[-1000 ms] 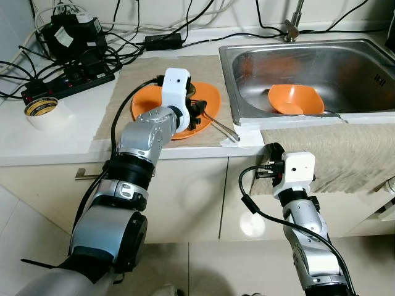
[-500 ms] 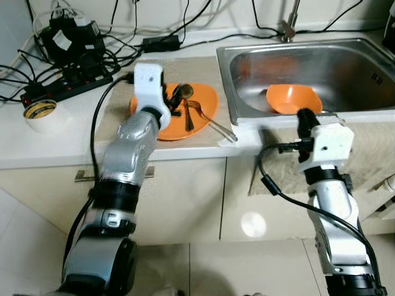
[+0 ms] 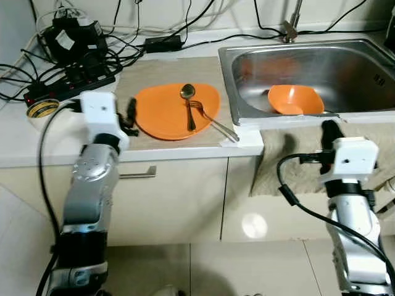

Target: Kitchen organization

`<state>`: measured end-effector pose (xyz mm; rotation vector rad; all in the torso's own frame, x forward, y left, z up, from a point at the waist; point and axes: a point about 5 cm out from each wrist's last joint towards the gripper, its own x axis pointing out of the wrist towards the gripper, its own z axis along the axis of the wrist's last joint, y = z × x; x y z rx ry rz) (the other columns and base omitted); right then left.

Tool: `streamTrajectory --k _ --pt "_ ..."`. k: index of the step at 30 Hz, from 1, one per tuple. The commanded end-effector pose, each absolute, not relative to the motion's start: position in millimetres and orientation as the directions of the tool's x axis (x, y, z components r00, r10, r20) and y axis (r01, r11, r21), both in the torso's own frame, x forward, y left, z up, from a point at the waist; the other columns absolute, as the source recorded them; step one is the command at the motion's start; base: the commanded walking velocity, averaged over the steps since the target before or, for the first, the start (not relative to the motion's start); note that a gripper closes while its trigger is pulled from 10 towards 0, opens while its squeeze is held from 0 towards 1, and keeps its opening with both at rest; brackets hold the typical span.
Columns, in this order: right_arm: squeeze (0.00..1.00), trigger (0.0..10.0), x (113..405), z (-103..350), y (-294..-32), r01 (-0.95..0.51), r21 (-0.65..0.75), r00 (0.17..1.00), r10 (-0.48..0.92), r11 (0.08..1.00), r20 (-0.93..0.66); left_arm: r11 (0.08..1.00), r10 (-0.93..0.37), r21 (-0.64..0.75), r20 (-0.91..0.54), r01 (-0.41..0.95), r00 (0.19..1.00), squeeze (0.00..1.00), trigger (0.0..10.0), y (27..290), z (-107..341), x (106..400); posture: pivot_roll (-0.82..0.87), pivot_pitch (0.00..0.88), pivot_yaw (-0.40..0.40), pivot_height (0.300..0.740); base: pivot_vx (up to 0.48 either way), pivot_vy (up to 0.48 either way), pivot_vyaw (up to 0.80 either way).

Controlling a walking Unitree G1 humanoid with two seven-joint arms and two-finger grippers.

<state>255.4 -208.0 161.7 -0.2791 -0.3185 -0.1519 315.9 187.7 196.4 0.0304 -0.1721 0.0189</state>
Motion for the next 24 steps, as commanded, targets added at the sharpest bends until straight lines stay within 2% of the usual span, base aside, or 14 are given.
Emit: streamTrajectory --k 1,7,17,24 --pt "0.00 10.0 254 165 -205 0.178 -0.248 0.932 -0.082 0.952 0.354 0.999 0.024 0.019 0.185 -0.028 0.982 0.00 10.0 187 195 312 -0.02 0.000 0.089 0.740 0.000 0.000 0.00" --pt "0.00 10.0 258 161 -196 0.121 -0.130 0.937 -0.070 0.984 0.342 0.998 0.055 -0.011 0.242 -0.054 0.969 0.00 10.0 181 192 313 -0.03 0.000 0.080 0.740 0.000 0.000 0.00" --pt "0.00 10.0 261 154 -191 0.094 -0.130 0.946 -0.048 0.987 0.320 0.999 0.048 -0.011 0.230 -0.047 0.972 0.00 10.0 176 194 319 -0.03 0.000 0.081 0.740 0.000 0.000 0.00" --pt "0.00 10.0 261 147 -189 0.073 -0.144 0.956 -0.028 0.987 0.290 0.998 0.045 -0.062 0.234 -0.031 0.971 0.00 10.0 168 194 321 -0.03 0.000 0.076 0.740 0.000 -0.444 0.00"
